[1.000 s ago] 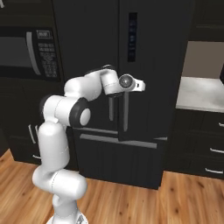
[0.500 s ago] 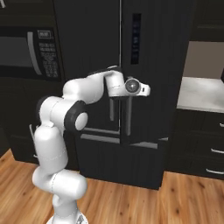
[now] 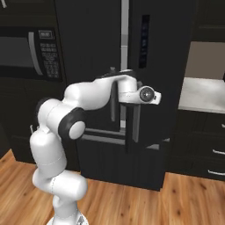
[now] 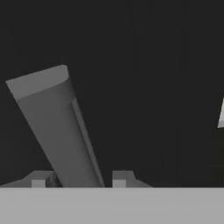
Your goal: Place one of the steaks on the plate and the other in the bowl. Then place the bowl in the fridge.
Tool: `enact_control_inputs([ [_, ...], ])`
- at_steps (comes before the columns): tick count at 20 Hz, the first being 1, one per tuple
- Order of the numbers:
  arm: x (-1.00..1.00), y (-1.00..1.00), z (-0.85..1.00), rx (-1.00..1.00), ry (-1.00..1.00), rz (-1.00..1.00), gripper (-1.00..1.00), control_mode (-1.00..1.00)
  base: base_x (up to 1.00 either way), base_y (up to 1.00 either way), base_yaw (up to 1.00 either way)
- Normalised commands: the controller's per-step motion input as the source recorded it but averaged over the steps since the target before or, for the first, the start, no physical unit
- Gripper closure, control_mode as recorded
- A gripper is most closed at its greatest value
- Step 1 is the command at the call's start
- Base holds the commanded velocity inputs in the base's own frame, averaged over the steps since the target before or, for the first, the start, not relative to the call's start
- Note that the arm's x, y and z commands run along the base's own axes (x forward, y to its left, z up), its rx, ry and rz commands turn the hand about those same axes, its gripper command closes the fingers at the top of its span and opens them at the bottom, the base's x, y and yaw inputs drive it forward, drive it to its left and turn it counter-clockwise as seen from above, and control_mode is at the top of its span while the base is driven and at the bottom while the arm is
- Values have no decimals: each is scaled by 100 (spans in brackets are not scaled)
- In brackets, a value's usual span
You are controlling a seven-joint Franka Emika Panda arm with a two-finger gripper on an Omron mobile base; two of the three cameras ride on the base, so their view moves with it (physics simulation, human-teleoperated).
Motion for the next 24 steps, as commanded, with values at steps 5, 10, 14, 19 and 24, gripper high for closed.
enact_control_inputs([
  [5,-48,-100,0,7,0,4,100,-100,0,0,0],
  [10,-20,-67,1,5,0,3,-100,-100,0,0,0],
  [14,-27,-58,12,4,0,3,-100,-100,0,0,0],
  [19,-43,-17,25,1,-3,-3,-100,-100,0,0,0],
  [24,-73,14,8,-1,-16,-24,-100,-100,0,0,0],
])
